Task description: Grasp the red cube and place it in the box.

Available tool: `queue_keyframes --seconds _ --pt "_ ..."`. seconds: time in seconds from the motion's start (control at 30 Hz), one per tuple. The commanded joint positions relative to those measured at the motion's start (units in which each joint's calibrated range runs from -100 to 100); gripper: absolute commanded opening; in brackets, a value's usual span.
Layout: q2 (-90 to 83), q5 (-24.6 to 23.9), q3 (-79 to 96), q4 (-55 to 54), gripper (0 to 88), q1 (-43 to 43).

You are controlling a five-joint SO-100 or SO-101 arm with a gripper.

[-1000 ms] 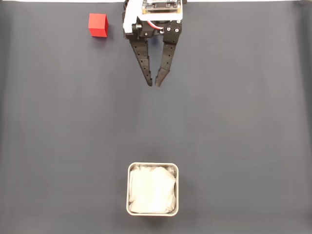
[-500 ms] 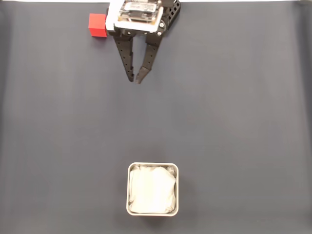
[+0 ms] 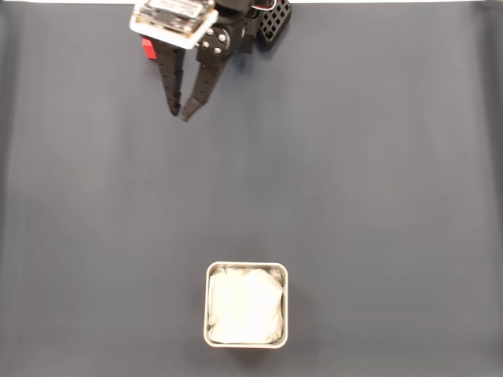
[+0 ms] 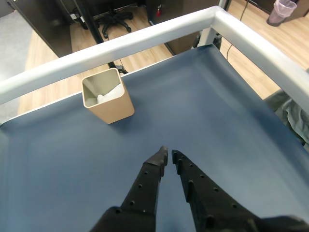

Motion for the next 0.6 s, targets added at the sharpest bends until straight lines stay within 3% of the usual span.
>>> queue_keyframes --seconds 0.0,0.57 --pt "0.53 -0.39 -2.81 0.54 0.0 3.01" --pt "3.73 -2.15 -5.54 3.32 0.0 14.94"
